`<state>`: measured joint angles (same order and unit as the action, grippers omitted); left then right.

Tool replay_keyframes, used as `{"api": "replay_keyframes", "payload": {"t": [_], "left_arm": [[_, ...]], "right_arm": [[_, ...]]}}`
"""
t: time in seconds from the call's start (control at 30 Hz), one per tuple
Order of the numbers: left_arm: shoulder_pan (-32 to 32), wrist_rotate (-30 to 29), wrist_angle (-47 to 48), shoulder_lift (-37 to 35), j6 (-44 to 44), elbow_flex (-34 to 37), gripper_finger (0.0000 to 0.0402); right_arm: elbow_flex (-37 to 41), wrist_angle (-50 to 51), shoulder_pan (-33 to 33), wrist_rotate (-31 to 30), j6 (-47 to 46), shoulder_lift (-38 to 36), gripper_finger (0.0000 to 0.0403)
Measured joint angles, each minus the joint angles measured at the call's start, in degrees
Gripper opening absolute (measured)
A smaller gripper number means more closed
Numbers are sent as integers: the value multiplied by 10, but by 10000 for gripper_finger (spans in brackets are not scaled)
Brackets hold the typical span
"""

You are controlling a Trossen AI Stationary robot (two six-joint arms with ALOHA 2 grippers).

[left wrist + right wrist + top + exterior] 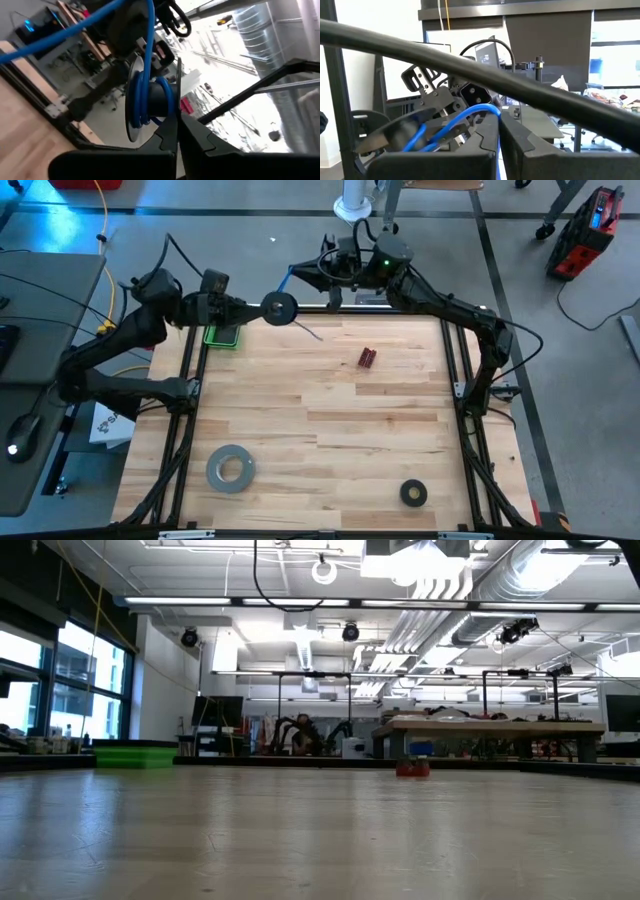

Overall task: Coil cords
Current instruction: Coil the blue wire onto the spool

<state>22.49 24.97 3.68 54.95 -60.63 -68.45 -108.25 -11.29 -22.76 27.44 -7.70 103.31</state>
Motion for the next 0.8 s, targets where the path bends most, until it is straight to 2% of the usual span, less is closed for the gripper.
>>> {"api": "replay_keyframes", "payload": {"t": [0.2,0.8], "left_arm": [[28,1,32,-5,63,0,0],[122,-5,28,-5,244,0,0]], "right_arm": [[0,29,-5,-4,6,-12,0],[0,111,-9,-8,0,-45,1]]}}
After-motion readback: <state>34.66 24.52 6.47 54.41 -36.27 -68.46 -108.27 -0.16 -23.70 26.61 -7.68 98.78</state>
